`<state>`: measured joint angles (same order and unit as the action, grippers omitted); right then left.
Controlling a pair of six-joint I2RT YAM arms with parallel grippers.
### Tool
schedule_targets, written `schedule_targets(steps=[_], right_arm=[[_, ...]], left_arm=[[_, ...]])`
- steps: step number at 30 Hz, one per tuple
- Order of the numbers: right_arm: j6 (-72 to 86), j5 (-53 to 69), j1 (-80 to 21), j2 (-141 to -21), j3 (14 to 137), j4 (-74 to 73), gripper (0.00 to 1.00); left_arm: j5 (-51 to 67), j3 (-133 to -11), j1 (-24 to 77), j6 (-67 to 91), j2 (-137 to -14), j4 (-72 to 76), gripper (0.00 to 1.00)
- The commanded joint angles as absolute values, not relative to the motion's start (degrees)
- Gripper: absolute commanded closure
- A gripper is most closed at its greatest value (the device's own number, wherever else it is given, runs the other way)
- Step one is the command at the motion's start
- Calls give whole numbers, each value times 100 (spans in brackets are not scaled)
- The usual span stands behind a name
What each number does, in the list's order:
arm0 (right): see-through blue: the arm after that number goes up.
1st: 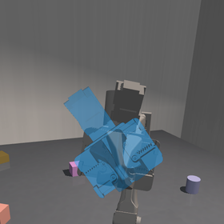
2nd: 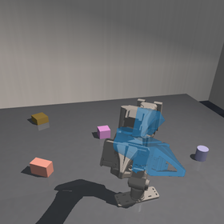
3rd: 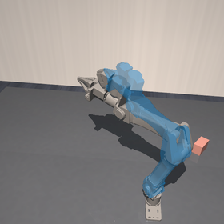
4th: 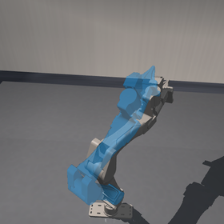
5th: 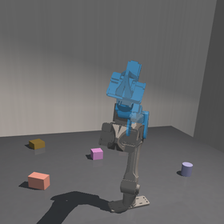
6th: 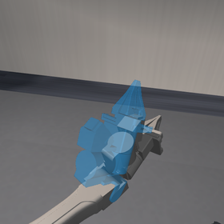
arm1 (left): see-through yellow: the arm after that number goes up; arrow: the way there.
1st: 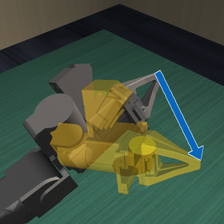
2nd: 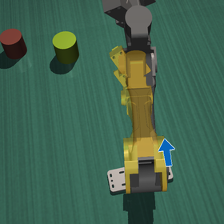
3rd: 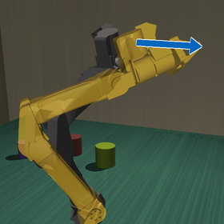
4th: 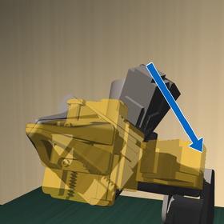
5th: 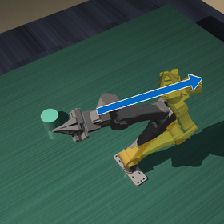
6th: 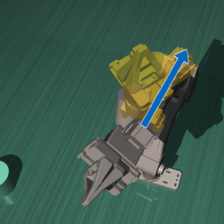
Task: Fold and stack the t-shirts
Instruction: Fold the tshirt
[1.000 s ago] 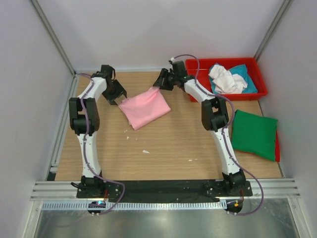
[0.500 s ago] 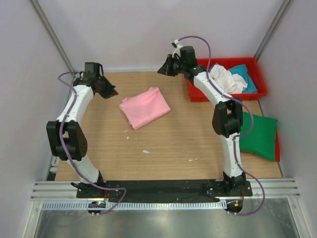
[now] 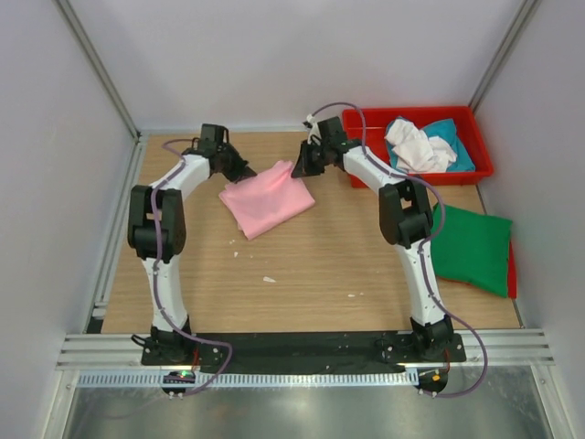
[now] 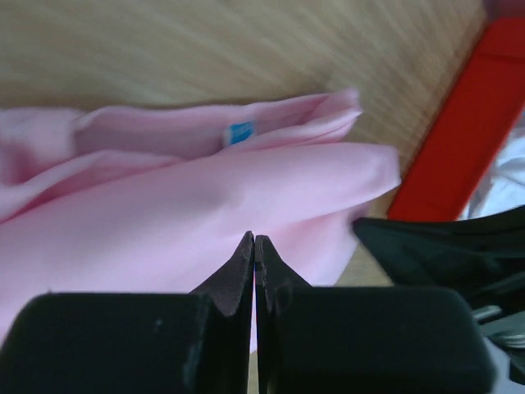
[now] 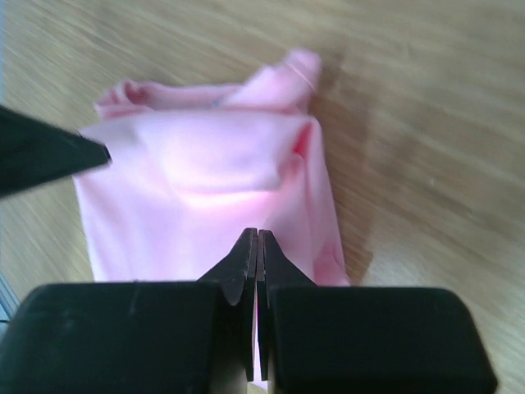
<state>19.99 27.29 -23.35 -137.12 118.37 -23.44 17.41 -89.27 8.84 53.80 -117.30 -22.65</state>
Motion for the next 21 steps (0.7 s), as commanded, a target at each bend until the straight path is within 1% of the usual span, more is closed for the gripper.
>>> schedule_targets(steps=[1, 4, 9, 12, 17, 21], right_arm=[[1828, 2777, -2320, -13290, 11559, -2453, 99], [1854, 2611, -2320, -13096, 11120, -2303, 99], [1986, 2514, -2320, -13192, 11101, -2347, 99], [2004, 2347, -2312, -13245, 11074, -2399, 99], [2171, 2188, -2224, -13254, 10890, -2294, 99], [2294, 2232, -2145, -13315, 10933, -2197, 99]], left_arm=[[1960, -9922, 1256, 5195, -11969, -1398, 100], [2109, -10002, 1415, 5596, -12373, -732, 100], [2320, -9967, 1564, 6301, -12875, 454, 100], [2347, -9914, 1652, 6486, -12964, 790, 100], [2373, -9748, 1784, 6337, -12894, 931, 100], [2408, -9327, 1845, 6267, -12727, 1150, 100]])
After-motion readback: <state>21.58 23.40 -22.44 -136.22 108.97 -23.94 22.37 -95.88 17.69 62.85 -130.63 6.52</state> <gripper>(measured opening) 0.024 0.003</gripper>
